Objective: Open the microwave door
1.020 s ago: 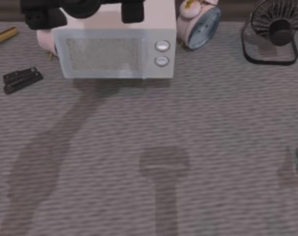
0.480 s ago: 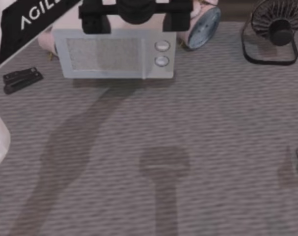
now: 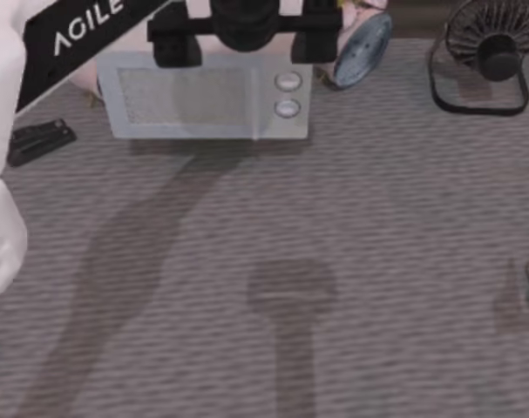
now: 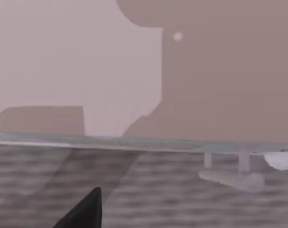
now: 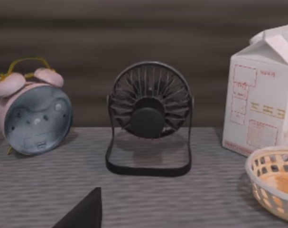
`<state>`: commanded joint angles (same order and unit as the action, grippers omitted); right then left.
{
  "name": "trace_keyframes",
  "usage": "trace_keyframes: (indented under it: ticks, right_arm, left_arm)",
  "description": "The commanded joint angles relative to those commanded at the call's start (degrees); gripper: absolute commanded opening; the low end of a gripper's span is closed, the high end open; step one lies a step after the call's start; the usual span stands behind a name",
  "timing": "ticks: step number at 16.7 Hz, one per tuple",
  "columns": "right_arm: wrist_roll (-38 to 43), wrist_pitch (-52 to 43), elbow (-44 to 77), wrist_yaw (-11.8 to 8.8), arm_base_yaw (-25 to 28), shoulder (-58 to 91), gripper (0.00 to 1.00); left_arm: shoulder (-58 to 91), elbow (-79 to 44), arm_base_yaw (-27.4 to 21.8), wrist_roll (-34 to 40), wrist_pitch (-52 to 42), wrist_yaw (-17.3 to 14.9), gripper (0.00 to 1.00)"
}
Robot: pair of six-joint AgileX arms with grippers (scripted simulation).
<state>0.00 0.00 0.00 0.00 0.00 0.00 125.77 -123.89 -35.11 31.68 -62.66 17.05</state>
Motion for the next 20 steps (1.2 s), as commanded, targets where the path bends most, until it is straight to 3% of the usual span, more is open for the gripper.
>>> trace_keyframes:
  ticks: [4, 9, 20]
  right_arm:
    - [0.0, 0.0, 0.0, 0.0, 0.0, 0.0, 1.00]
    - [0.0, 0.0, 0.0, 0.0, 0.0, 0.0, 1.00]
    - [0.0, 0.0, 0.0, 0.0, 0.0, 0.0, 1.00]
  left_arm:
    - [3.7, 3.2, 1.6, -1.6, 7.7, -0.8, 1.00]
    - [4.3, 3.6, 1.8, -1.7, 8.5, -0.8, 1.00]
    - [4.3, 3.6, 1.8, -1.7, 8.5, -0.8, 0.17]
